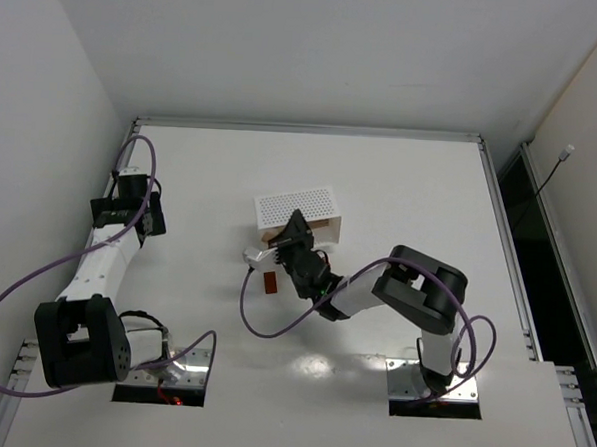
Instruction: Build the wood block tower
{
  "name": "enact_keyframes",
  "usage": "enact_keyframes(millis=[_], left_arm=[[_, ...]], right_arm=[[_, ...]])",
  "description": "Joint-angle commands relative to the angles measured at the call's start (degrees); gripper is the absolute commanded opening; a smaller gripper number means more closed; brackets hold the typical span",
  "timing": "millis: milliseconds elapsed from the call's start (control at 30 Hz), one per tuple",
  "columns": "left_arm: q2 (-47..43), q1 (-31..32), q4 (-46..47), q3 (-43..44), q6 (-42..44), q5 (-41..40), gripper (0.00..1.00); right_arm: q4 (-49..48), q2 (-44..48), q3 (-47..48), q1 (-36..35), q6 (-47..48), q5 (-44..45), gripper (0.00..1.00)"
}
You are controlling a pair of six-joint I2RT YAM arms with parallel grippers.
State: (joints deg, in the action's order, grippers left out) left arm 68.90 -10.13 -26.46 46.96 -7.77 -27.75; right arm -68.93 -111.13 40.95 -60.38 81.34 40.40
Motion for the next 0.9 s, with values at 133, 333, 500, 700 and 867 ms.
enact_keyframes(millis=[133,333,500,700,867], left_arm=[[-0.53,-0.68,0.88,1.38,-0.32,0.68,1.0],[2.99,-0.68,1.06,3.4,-0.84,-0.46,1.0],[3.52,-0.68,1.06,2.88,-1.46,0.06,1.0],[4.04,-0.68,1.67,2.35,-1.46,0.68,1.0],[4.66,-0.68,1.67,2.87,-1.46,0.68,1.0]], right_arm=[[-30.94,14.37,-4.28,-3.69,-2.21,2.77,0.0],[-35.22,-4.44,4.05,1.41,-3.29,-0.31,0.0],[-35.22,-4.44,6.16,1.41,-3.29,-0.32,0.0],[-35.22,-3.39,5.55,1.41,-3.29,0.82,0.0],[-35.22,1.24,3.97,0.88,-1.46,2.75,0.0]])
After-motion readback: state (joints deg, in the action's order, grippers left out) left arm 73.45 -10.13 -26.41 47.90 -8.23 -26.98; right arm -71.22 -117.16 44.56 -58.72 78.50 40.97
